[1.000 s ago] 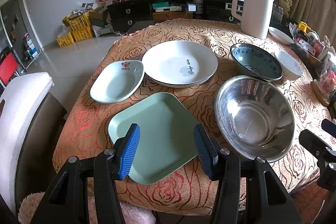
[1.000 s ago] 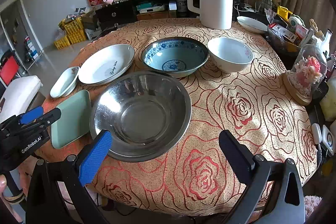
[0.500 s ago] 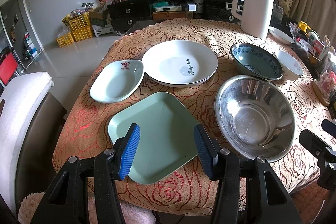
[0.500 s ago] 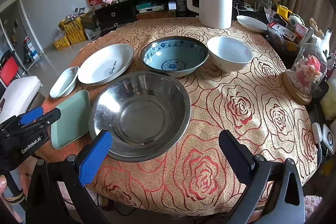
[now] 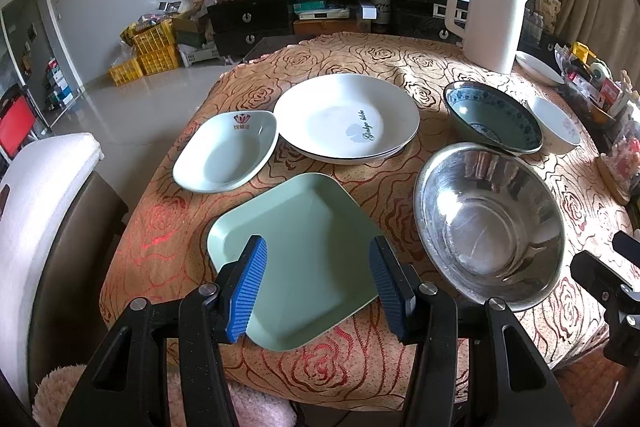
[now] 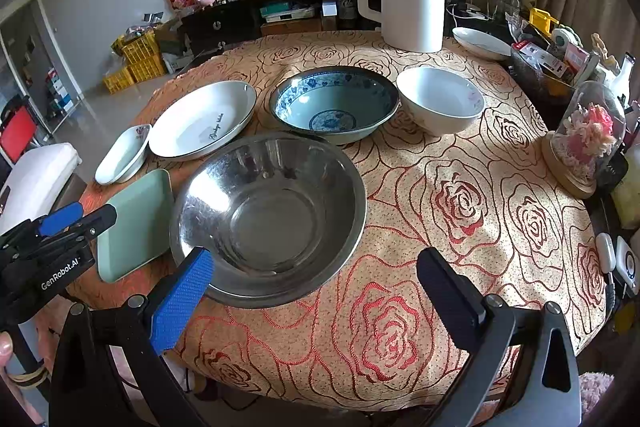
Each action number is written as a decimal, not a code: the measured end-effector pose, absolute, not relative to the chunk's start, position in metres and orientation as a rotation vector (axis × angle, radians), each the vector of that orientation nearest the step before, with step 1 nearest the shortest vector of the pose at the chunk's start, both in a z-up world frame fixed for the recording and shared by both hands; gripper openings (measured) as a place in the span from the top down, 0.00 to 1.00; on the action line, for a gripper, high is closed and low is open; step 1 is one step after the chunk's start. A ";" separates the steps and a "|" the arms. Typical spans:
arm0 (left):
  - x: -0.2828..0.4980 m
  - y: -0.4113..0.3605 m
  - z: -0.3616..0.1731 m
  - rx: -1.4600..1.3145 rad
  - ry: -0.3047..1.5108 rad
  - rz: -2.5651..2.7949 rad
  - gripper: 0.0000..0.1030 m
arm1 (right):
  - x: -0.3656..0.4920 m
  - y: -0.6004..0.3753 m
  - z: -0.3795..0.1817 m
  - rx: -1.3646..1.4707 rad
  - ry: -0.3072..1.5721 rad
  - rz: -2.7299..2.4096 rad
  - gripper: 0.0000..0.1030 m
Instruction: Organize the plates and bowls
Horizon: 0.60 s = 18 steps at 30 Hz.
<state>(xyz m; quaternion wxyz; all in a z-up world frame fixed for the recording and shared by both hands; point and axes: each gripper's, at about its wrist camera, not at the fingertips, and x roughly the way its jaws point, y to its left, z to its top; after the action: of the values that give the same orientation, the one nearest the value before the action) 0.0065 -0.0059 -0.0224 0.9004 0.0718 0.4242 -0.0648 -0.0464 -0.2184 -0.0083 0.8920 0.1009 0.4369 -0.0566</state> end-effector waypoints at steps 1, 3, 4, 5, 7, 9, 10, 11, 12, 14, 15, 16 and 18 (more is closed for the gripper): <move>0.007 -0.005 -0.022 0.147 0.880 -0.133 0.48 | -0.046 -0.218 -0.008 0.209 0.907 -0.118 0.25; 0.008 -0.005 -0.022 0.145 0.883 -0.133 0.48 | -0.046 -0.218 -0.009 0.211 0.910 -0.118 0.25; 0.008 -0.006 -0.023 0.144 0.885 -0.133 0.48 | -0.046 -0.218 -0.009 0.212 0.911 -0.117 0.25; 0.009 -0.006 -0.023 0.144 0.887 -0.135 0.48 | -0.046 -0.217 -0.010 0.213 0.911 -0.117 0.23; 0.009 -0.005 -0.023 0.141 0.891 -0.136 0.48 | -0.046 -0.218 -0.010 0.212 0.912 -0.117 0.20; 0.011 -0.003 -0.023 0.136 0.895 -0.135 0.48 | -0.046 -0.217 -0.010 0.213 0.911 -0.115 0.25; 0.011 -0.001 -0.023 0.129 0.899 -0.134 0.48 | -0.045 -0.217 -0.010 0.213 0.912 -0.115 0.31; 0.012 0.002 -0.022 0.117 0.902 -0.132 0.48 | -0.045 -0.218 -0.010 0.212 0.911 -0.115 0.17; 0.013 0.005 -0.022 0.105 0.905 -0.126 0.48 | -0.046 -0.217 -0.010 0.212 0.911 -0.115 0.20; 0.016 0.016 -0.021 0.072 0.910 -0.099 0.48 | -0.046 -0.218 -0.010 0.213 0.911 -0.114 0.20; 0.017 0.021 -0.020 0.058 0.910 -0.087 0.48 | -0.046 -0.217 -0.010 0.214 0.911 -0.114 0.25; 0.018 0.026 -0.020 0.042 0.911 -0.074 0.48 | -0.046 -0.217 -0.010 0.215 0.911 -0.113 0.28; 0.020 0.033 -0.020 0.024 0.914 -0.052 0.48 | -0.046 -0.217 -0.010 0.221 0.912 -0.108 0.28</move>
<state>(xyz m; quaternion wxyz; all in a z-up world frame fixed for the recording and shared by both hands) 0.0198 0.0333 -0.0197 0.8970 0.0114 0.4411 -0.0253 -0.0458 -0.2174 -0.0096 0.8905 0.1065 0.4393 -0.0521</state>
